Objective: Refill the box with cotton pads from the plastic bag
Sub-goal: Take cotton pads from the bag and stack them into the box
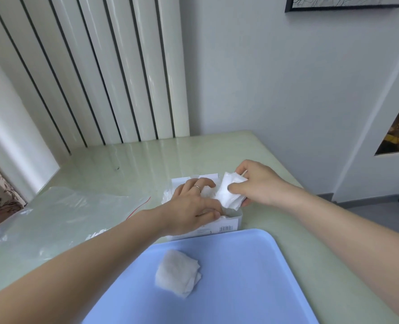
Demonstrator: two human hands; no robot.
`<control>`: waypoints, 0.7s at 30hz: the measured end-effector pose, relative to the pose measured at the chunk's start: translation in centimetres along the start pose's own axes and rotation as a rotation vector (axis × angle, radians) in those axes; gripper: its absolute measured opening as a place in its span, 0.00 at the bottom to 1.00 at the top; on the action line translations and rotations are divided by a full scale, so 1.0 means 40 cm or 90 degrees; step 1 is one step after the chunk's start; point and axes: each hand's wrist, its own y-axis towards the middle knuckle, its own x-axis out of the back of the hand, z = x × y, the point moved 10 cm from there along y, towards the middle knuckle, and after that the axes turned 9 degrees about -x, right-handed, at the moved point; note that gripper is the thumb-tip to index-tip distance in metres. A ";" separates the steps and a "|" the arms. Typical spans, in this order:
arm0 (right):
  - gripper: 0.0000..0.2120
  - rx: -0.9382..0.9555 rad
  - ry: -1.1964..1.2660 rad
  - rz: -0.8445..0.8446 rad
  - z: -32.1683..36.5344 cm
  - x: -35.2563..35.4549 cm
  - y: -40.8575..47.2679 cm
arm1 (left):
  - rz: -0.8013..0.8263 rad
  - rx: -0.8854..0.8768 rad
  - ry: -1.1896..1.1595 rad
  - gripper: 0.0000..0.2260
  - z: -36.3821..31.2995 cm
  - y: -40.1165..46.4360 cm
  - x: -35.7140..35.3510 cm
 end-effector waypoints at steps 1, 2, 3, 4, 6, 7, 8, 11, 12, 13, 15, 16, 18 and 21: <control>0.13 0.015 -0.058 0.002 0.011 -0.013 -0.004 | 0.003 0.000 -0.004 0.09 0.007 -0.006 -0.005; 0.14 0.031 -0.127 0.001 0.023 -0.026 -0.009 | 0.006 0.000 -0.009 0.10 0.014 -0.013 -0.009; 0.14 0.046 -0.200 -0.008 0.033 -0.035 -0.014 | 0.004 -0.002 -0.012 0.12 0.019 -0.018 -0.014; 0.14 0.062 -0.266 -0.022 0.043 -0.042 -0.019 | -0.003 -0.006 -0.013 0.14 0.020 -0.022 -0.016; 0.11 0.099 -0.367 -0.054 0.075 -0.054 -0.029 | -0.024 -0.015 -0.020 0.18 0.021 -0.026 -0.014; 0.10 0.116 -0.408 -0.061 0.091 -0.065 -0.034 | -0.030 -0.019 -0.023 0.18 0.021 -0.028 -0.014; 0.10 0.132 -0.442 -0.063 0.106 -0.075 -0.039 | -0.033 -0.023 -0.023 0.18 0.021 -0.028 -0.014; 0.11 0.151 -0.501 -0.027 0.126 -0.112 -0.047 | -0.052 -0.047 -0.018 0.16 0.020 -0.035 -0.013; 0.11 0.148 -0.517 -0.017 0.125 -0.118 -0.046 | -0.059 -0.052 -0.021 0.15 0.019 -0.035 -0.014; 0.11 0.147 -0.539 -0.015 0.126 -0.122 -0.045 | -0.065 -0.051 -0.028 0.14 0.021 -0.036 -0.014; 0.14 0.162 -0.585 -0.031 0.136 -0.128 -0.047 | -0.072 -0.045 -0.046 0.14 0.023 -0.038 -0.014; 0.17 0.177 -0.609 -0.043 0.143 -0.132 -0.051 | -0.078 -0.046 -0.050 0.14 0.022 -0.037 -0.013; 0.20 0.210 -0.646 -0.058 0.154 -0.151 -0.060 | -0.082 -0.049 -0.053 0.14 0.020 -0.037 -0.011; 0.21 0.212 -0.615 -0.043 0.143 -0.172 -0.055 | -0.088 -0.042 -0.075 0.14 0.023 -0.038 -0.009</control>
